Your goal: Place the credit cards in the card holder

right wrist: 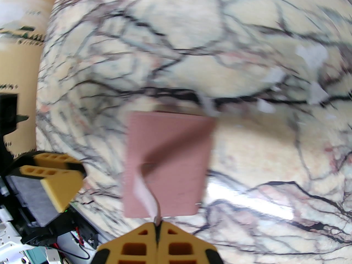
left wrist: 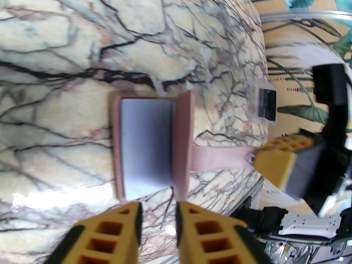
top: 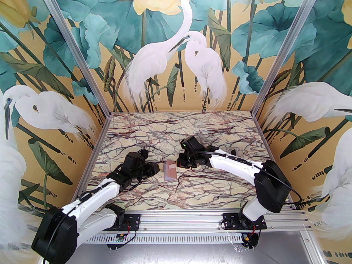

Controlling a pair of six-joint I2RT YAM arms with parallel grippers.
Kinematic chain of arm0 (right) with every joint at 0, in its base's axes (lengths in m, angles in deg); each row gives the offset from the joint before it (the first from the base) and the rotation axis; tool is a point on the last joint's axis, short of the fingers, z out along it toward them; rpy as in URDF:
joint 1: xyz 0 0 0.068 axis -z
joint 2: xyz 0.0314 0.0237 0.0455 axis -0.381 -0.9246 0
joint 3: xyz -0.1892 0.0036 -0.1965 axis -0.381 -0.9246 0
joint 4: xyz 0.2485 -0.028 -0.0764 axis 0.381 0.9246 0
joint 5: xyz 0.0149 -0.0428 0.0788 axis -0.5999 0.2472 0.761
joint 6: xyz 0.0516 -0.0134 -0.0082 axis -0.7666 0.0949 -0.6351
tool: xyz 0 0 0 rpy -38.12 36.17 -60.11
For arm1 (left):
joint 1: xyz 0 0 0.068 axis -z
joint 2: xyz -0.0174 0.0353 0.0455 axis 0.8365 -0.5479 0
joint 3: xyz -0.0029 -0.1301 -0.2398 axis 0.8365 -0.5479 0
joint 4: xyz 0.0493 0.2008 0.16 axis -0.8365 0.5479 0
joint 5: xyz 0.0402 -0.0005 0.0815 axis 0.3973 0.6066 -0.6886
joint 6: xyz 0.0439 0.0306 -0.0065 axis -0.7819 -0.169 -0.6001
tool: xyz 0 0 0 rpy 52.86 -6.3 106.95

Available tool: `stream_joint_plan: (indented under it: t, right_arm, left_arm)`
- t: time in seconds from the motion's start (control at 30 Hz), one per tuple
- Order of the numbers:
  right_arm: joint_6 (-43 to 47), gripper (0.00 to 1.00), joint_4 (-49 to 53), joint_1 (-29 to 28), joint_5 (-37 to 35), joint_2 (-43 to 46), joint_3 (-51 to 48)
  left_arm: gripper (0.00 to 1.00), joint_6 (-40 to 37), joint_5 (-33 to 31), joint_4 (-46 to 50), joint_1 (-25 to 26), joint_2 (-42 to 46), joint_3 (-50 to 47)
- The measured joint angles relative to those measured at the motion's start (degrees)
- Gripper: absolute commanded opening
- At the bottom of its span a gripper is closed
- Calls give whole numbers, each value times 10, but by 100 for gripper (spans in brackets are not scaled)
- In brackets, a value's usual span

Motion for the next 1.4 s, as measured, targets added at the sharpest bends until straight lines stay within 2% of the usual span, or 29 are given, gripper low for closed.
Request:
stream_joint_plan:
  t: [0.37, 0.8, 1.1, 1.4]
  right_arm:
    - [-3, 0, -13, 20, 0, 21, -32]
    - [0, 0, -14, 34, -1, 36, -58]
    - [23, 0, 4, 41, -41, 38, -70]
    - [42, 0, 36, 53, -86, 2, -72]
  left_arm:
    - [16, 0, 7, -37, 35, -91, 26]
    - [13, 0, 9, -108, 68, -247, 78]
    - [13, 0, 11, -136, 69, -274, 78]
    - [13, 0, 11, -154, 72, -280, 75]
